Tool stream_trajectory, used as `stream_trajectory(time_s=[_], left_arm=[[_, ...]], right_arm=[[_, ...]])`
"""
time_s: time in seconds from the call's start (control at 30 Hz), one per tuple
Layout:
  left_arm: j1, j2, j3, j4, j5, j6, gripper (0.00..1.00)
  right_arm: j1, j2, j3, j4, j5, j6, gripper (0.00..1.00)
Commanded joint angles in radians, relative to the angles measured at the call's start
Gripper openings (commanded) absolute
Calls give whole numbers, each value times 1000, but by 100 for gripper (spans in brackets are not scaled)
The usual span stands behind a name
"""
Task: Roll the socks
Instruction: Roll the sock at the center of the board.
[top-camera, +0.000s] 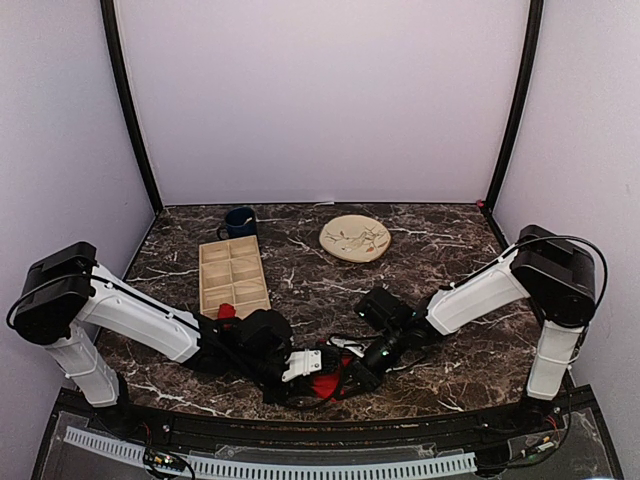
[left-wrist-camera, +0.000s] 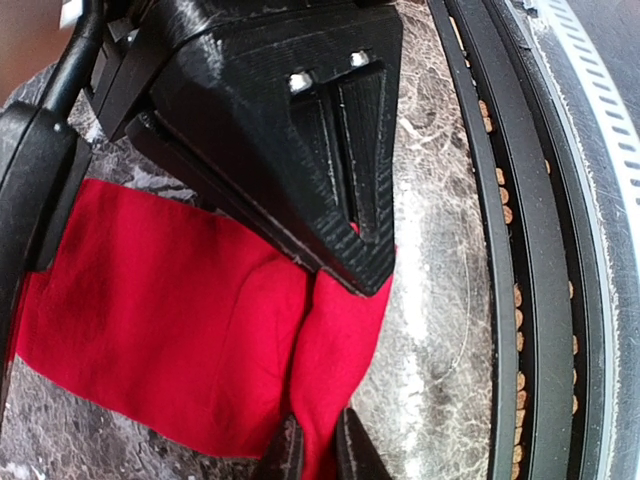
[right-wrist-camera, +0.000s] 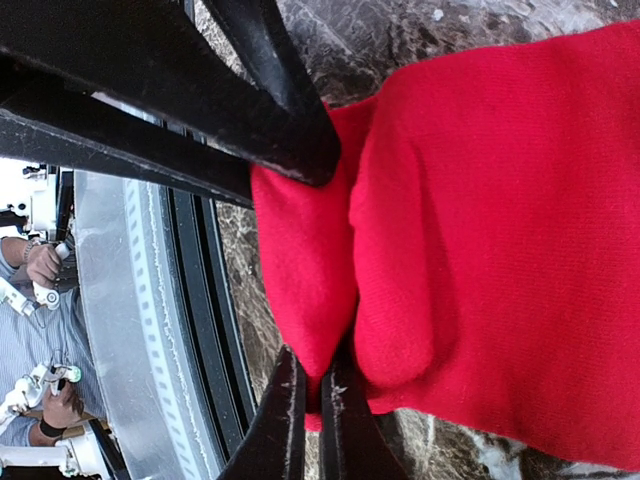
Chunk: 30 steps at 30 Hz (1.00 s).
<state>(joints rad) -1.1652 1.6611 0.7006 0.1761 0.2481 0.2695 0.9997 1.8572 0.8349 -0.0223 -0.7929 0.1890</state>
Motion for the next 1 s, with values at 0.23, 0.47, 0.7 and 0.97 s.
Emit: stream_trajectory(time_s=[0.23, 0.47, 0.7, 0.97], left_arm=[[-3, 20, 18, -36, 41, -13, 10], [17, 25, 22, -54, 80, -40, 9], [55, 4, 12, -48, 139, -68, 9], [81, 8, 7, -46, 198, -91, 9]], right_arm=[[-16, 5, -42, 19, 22, 42, 25], [-29, -21, -85, 76, 23, 82, 33], [-56, -37, -136, 149, 14, 134, 34], [-92, -60, -195, 244, -12, 193, 35]])
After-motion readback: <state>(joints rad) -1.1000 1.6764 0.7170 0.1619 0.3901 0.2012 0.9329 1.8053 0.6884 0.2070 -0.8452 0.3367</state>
